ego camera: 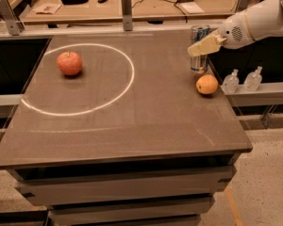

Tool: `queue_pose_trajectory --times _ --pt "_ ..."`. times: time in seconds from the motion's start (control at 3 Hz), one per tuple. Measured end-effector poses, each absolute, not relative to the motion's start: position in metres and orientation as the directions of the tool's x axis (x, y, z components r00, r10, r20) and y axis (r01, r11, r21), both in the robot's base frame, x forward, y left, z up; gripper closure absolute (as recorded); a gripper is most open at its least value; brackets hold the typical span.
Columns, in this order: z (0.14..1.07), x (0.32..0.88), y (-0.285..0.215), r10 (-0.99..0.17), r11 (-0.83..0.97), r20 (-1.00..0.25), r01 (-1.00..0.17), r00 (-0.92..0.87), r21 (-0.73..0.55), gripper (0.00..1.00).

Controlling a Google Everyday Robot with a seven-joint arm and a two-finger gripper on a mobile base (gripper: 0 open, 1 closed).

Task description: Move redbull can near orange

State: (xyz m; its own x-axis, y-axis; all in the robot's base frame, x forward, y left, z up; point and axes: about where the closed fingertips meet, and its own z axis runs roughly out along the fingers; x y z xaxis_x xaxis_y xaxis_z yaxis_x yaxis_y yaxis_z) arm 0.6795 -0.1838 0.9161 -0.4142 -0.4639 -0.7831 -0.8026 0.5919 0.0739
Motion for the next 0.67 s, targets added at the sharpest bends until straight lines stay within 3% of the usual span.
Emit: queue_pose_trajectory --times 0.67 --pt "0.9023 0.6606 -0.1715 -0.434 0.579 -0.804 -0.809 -0.406 0.096 1.0"
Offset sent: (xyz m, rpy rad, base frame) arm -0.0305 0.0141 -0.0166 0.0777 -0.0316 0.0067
